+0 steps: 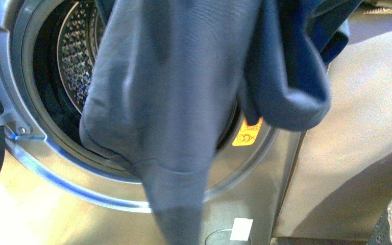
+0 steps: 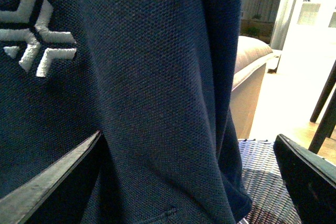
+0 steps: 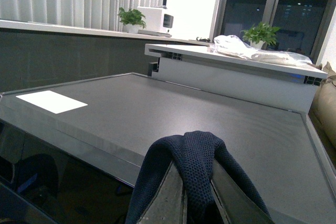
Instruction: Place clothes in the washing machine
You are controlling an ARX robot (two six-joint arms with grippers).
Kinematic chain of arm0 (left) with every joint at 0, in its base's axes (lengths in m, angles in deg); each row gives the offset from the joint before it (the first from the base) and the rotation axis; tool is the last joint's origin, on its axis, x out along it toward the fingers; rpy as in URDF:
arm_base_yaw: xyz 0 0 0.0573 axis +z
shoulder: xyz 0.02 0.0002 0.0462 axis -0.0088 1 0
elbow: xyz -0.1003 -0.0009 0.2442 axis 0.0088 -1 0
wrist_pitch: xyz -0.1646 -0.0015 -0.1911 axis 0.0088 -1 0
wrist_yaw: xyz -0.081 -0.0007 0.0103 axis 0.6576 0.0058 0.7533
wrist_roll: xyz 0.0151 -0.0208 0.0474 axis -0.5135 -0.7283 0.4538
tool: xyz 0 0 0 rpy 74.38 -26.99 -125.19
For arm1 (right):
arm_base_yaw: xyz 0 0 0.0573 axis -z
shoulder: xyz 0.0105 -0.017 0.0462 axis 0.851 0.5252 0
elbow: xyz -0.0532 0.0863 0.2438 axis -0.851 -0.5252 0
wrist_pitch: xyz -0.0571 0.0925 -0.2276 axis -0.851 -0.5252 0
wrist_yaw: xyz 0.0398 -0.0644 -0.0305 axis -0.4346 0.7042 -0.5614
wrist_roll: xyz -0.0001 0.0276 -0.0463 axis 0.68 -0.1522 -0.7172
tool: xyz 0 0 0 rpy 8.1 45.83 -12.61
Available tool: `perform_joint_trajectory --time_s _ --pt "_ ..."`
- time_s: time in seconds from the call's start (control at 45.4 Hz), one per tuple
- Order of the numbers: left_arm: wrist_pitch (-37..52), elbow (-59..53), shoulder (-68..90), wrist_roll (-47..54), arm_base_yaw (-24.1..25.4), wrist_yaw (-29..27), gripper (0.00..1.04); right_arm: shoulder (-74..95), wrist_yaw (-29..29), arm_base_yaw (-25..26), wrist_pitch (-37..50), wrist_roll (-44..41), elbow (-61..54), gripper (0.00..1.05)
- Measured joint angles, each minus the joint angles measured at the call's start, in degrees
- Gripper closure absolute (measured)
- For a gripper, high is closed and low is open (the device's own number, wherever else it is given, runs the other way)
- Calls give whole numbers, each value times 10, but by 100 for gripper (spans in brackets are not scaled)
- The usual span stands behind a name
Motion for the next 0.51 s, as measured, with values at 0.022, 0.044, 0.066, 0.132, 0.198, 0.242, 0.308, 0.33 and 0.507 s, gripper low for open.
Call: perform_joint_trajectory --time_s 0.022,0.044,0.066,0.132,0.198,0.242,0.308,0.33,0.507 --pt "0 2 1 -1 -2 -2 6 0 0 0 0 0 0 101" --pt "0 7 5 -1 -8 -10 6 0 0 0 0 0 0 101" --pt "0 10 7 -1 -13 -16 6 0 0 0 0 0 0 101" --pt "-1 21 16 -6 -26 -46 6 0 0 0 0 0 0 101" --pt "-1 27 21 -10 -37 -71 6 0 0 0 0 0 0 101" --pt "-4 31 25 -14 -44 -89 6 0 0 0 0 0 0 101" --pt "-19 40 31 -10 -57 -127 6 0 0 0 0 0 0 101" --pt "-31 46 33 -8 -63 -151 6 0 0 0 0 0 0 101" --pt "-77 58 50 65 -105 -300 6 0 0 0 0 0 0 101"
